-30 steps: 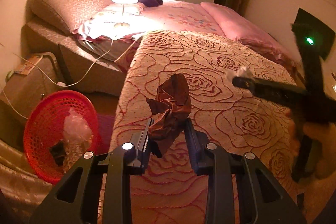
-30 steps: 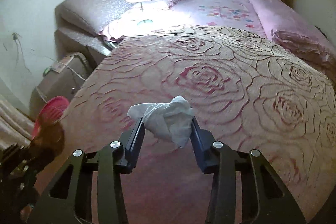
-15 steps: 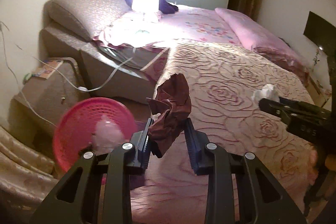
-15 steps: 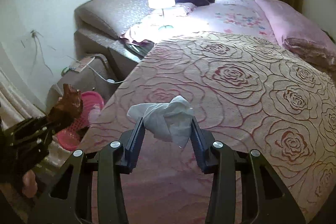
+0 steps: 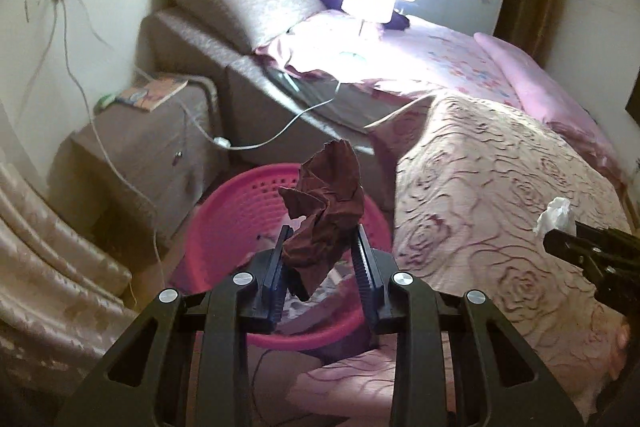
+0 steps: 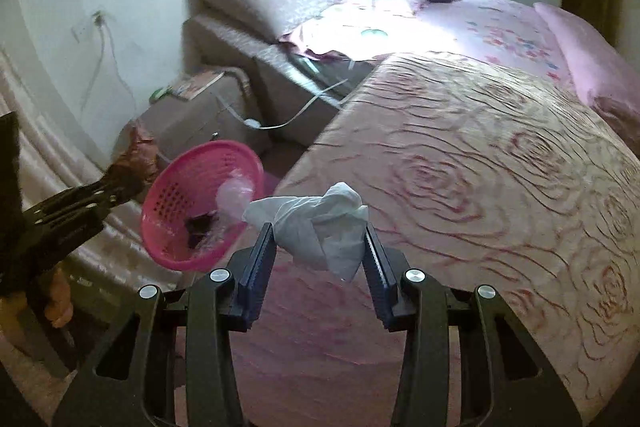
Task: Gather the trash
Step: 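Carry the brown cloth and white tissue over the pink basket with both tools, then open the left tool over the basket while the right tool releases the tissue, then raise both open tools slightly away from the basket rim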
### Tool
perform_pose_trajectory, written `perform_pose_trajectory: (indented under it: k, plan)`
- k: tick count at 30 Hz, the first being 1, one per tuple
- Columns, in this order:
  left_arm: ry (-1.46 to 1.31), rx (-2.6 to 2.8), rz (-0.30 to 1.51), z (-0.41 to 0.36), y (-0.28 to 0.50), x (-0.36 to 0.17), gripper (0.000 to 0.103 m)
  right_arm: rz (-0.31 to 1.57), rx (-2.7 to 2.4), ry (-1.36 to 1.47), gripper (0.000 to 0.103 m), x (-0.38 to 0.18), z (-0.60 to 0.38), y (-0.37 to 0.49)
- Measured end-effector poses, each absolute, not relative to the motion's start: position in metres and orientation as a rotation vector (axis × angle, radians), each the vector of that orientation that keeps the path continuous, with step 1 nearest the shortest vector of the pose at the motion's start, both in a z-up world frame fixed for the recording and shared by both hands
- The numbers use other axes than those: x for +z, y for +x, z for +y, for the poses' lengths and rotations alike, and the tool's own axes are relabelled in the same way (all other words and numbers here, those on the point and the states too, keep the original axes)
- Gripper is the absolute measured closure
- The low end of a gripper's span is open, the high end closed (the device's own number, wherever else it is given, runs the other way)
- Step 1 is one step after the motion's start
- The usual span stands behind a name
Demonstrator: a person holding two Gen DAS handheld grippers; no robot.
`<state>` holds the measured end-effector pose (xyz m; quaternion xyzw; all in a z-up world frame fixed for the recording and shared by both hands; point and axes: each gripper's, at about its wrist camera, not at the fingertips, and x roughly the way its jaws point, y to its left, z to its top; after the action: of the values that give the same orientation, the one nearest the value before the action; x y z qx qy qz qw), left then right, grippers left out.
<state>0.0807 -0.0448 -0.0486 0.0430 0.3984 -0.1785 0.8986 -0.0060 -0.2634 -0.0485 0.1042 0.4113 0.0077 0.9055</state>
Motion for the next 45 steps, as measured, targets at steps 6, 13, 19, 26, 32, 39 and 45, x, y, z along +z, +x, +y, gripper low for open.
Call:
perform_pose_trajectory:
  k: [6,13,19,26,32,39,45]
  plan:
    - [0.077,-0.347,0.866,-0.030,0.093,-0.067,0.074,0.881,0.071,0.198,0.061,-0.053,-0.237,0.023]
    - [0.060,-0.323,0.900,-0.018,0.105,-0.080,0.074,0.922,0.142,0.196,0.061,-0.060,-0.208,0.058]
    - [0.036,-0.312,0.916,-0.010,0.112,-0.086,0.073,0.966,0.180,0.192,0.061,-0.072,-0.187,0.085]
    - [0.035,-0.304,0.907,-0.003,0.116,-0.085,0.059,1.008,0.209,0.199,0.059,-0.085,-0.174,0.102]
    - [0.011,-0.271,0.878,0.008,0.118,-0.078,0.035,1.006,0.221,0.248,0.039,-0.087,-0.173,0.107]
    - [-0.014,-0.233,0.856,0.020,0.120,-0.068,0.028,0.985,0.230,0.273,0.033,-0.079,-0.173,0.101]
    - [0.019,-0.225,0.828,0.016,0.114,-0.062,0.025,0.915,0.176,0.264,0.020,-0.061,-0.183,0.082]
